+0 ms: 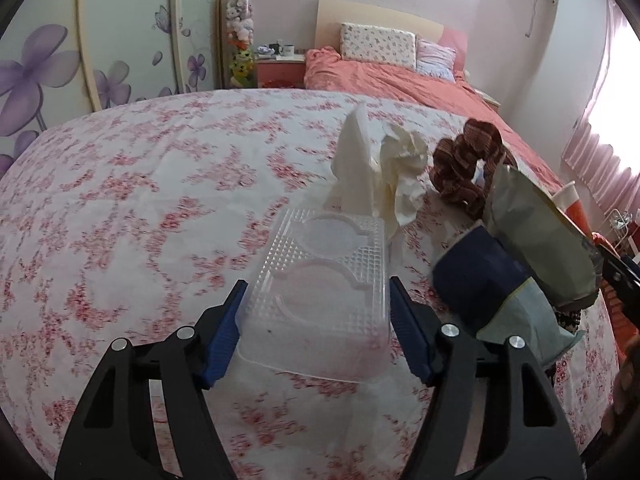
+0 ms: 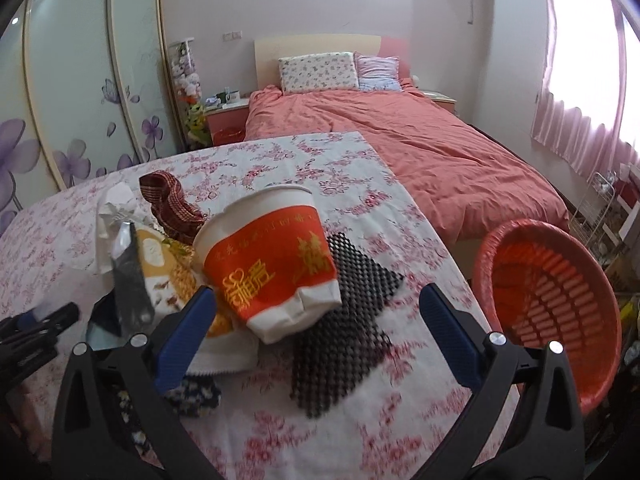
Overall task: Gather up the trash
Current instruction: 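Grasp the clear plastic tray with the left tool while the right tool grasps the orange paper cup, then carry the tray and cup over the orange basket and open both tools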
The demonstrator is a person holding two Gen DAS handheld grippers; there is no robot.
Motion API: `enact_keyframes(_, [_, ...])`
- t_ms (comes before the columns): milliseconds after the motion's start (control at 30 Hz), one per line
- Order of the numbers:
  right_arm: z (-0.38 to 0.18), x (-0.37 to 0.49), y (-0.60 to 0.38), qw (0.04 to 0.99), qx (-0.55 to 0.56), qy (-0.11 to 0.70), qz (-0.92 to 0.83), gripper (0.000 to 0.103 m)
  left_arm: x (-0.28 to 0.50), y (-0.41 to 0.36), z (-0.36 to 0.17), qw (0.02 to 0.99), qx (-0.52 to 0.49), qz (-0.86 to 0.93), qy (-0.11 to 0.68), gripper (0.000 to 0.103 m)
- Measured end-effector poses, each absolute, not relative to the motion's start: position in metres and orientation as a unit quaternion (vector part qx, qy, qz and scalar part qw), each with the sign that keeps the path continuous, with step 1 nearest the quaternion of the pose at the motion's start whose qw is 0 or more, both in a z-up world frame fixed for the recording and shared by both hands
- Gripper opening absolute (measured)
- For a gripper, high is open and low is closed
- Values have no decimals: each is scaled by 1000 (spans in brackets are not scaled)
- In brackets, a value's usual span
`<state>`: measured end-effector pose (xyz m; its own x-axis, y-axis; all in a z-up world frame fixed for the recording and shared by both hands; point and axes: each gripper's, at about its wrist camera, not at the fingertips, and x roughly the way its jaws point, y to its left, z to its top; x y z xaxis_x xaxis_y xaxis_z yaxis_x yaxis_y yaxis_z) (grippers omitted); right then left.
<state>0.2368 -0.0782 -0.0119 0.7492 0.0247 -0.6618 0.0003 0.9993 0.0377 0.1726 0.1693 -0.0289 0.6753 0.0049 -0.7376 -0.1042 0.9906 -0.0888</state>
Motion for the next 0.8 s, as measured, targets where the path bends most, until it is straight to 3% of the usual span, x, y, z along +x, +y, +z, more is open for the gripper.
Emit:
enact_keyframes(367, [-28, 264, -59, 923, -20, 383, 29, 99, 163, 177, -17, 917, -82, 12, 390, 68])
enact_keyframes(500, [-30, 265, -56, 922, -22, 386, 36, 76, 160, 176, -12, 921, -80, 11, 382, 67])
enact_keyframes(800, [-19, 248, -66, 930, 2, 366, 40, 74, 152, 176, -7, 925, -82, 12, 371, 66])
